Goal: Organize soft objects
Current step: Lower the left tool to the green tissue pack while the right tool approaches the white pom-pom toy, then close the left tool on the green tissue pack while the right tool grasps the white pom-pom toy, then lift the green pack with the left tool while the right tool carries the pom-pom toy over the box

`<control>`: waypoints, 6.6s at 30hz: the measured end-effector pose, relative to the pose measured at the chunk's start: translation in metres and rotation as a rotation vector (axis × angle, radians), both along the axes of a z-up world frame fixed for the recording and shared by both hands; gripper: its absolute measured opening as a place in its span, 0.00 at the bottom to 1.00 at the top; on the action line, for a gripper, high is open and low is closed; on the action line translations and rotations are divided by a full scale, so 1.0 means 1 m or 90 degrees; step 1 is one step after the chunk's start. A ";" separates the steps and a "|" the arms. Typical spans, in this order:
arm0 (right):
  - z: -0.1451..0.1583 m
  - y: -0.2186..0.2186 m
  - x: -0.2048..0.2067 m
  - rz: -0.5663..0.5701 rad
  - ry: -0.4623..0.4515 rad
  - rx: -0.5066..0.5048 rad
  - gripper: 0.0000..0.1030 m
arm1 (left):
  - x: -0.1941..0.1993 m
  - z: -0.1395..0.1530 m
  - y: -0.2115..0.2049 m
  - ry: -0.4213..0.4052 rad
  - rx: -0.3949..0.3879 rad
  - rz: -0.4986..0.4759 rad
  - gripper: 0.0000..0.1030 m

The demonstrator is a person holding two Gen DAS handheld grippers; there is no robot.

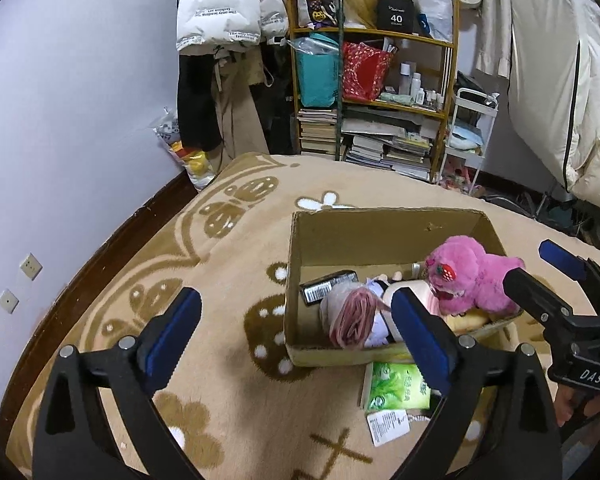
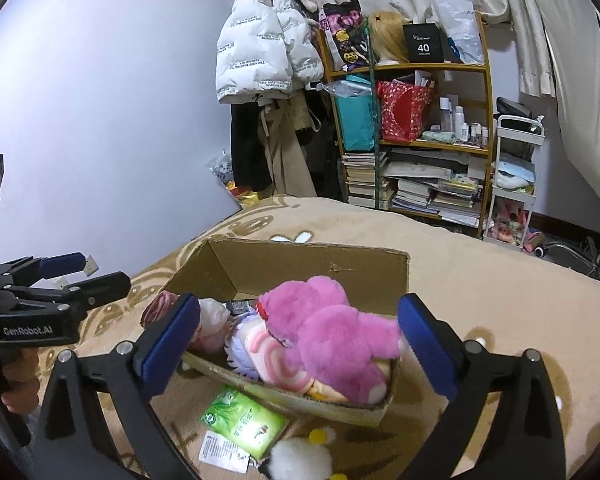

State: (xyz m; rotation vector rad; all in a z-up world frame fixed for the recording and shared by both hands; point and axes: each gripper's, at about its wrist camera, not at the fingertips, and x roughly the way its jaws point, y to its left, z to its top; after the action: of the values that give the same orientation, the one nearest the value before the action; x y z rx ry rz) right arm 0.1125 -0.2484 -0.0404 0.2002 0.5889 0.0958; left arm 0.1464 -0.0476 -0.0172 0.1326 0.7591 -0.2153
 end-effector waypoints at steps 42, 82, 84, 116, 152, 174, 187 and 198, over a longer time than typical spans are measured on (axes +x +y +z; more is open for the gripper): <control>-0.072 -0.008 -0.026 -0.051 0.228 0.077 1.00 | -0.025 -0.092 -0.060 0.152 0.118 -0.105 0.95; -0.141 -0.007 0.007 -0.060 0.386 0.167 0.75 | -0.009 -0.153 -0.102 0.225 0.119 -0.198 0.95; -0.142 -0.007 0.006 -0.059 0.386 0.166 0.75 | -0.009 -0.155 -0.103 0.228 0.116 -0.195 0.95; -0.148 -0.014 0.002 -0.057 0.415 0.175 0.63 | -0.012 -0.172 -0.099 0.280 0.094 -0.201 0.73; -0.146 0.027 -0.018 -0.009 0.418 0.169 0.29 | -0.044 -0.151 -0.062 0.292 0.099 -0.144 0.68; -0.075 0.040 -0.035 -0.019 0.227 0.093 0.24 | -0.055 -0.069 -0.036 0.168 0.075 -0.111 0.68; 0.011 0.026 -0.045 -0.032 0.071 0.072 0.24 | -0.058 0.012 -0.029 0.009 0.025 -0.068 0.68; 0.054 0.024 -0.014 -0.017 -0.004 0.060 0.24 | -0.023 0.030 -0.036 -0.049 0.034 -0.053 0.68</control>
State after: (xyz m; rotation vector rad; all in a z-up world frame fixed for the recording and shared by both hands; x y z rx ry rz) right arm 0.0988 -0.2245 0.0140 0.2988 0.5761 0.0982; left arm 0.1235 -0.0835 0.0125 0.2227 0.6842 -0.2682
